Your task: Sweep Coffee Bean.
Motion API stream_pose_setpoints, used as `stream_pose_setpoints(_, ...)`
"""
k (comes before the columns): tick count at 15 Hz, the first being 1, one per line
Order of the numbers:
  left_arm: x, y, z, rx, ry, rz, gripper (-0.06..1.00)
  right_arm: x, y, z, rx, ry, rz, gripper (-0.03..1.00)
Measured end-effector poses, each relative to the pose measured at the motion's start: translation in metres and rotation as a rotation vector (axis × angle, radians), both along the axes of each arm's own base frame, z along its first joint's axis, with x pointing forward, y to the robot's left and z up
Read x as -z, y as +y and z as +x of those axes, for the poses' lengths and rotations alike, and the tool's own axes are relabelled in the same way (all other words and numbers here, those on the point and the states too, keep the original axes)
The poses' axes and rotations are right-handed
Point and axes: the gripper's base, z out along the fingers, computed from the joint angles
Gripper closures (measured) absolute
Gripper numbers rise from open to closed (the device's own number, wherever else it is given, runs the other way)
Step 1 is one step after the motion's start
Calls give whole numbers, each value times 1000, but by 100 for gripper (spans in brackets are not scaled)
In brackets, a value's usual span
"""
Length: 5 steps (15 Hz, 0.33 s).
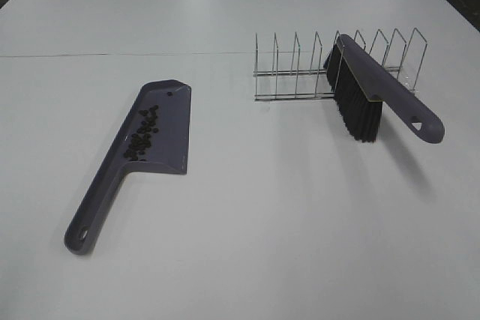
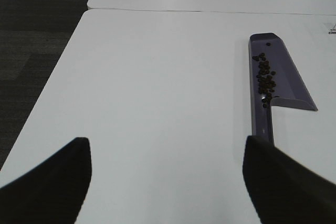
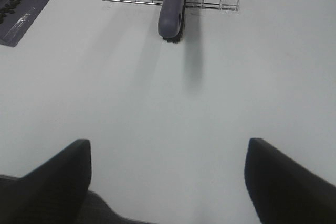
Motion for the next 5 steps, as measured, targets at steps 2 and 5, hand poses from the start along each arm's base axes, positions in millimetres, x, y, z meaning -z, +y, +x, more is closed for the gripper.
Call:
stream_pose_setpoints(2,0,0,0,0,0,0,22,0,0,0,0,0,0,27)
stream_pose_setpoints(5,0,0,0,0,0,0,22,0,0,0,0,0,0,27)
